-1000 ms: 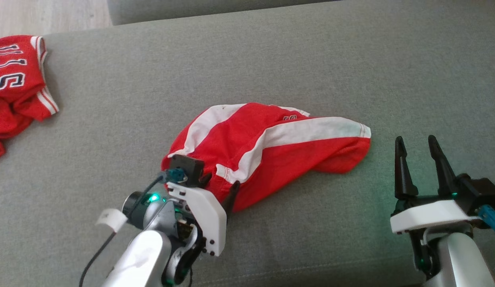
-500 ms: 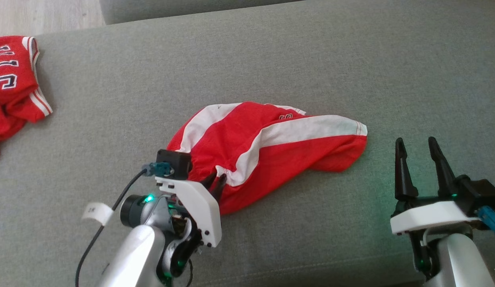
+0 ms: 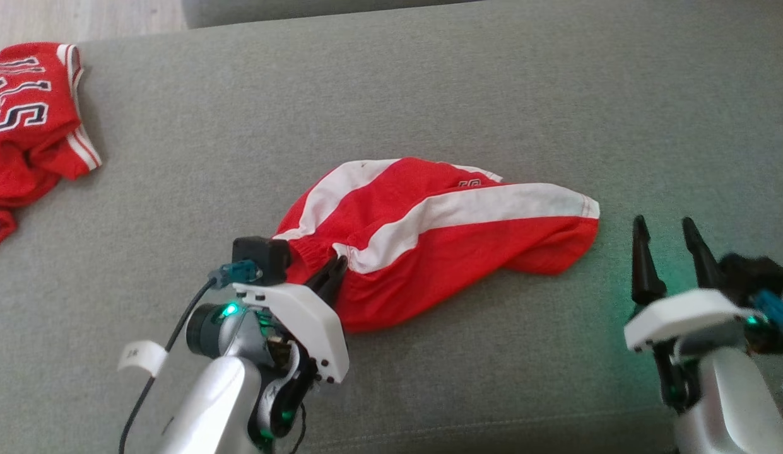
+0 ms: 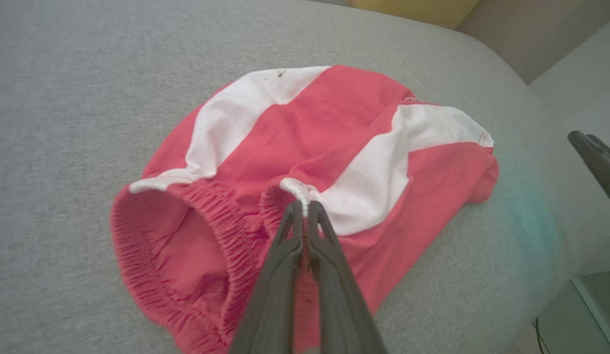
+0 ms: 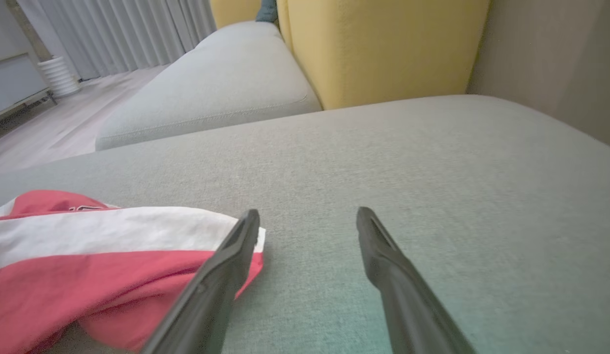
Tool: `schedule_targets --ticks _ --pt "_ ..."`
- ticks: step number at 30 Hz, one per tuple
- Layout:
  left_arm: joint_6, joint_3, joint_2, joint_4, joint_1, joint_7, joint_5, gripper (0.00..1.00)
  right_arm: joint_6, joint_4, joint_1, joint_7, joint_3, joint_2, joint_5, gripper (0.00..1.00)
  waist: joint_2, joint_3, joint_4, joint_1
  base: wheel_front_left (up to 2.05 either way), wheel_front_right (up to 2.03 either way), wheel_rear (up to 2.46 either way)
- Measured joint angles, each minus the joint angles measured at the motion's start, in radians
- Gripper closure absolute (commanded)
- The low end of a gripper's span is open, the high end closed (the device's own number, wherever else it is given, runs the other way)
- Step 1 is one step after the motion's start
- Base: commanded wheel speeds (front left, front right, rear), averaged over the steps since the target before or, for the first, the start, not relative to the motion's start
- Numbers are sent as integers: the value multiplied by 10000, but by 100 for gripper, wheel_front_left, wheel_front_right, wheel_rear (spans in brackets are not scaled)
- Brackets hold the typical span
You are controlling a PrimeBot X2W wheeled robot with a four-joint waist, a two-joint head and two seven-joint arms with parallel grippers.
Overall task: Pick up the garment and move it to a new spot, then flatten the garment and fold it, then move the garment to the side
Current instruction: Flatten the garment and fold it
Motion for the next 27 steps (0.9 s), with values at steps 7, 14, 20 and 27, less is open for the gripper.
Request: schedule_targets --ticks 7,14,20,27 --pt "73 -71 -63 -48 98 -428 -104 100 0 2004 -1545 928 176 -4 -2 0 0 99 264 0 0 0 0" --pt "82 -360 -173 -138 99 -763 -201 100 -2 3685 -2406 1392 491 -12 -82 0 0 149 480 0 0 0 0" --pt "169 -370 -176 -140 98 -938 -203 100 0 4546 -2927 1356 679 -17 -15 0 0 189 580 0 0 0 0" --pt "174 -393 -180 -113 95 -1016 -215 100 0 5450 -3628 1244 773 -35 -90 46 0 241 627 0 0 0 0"
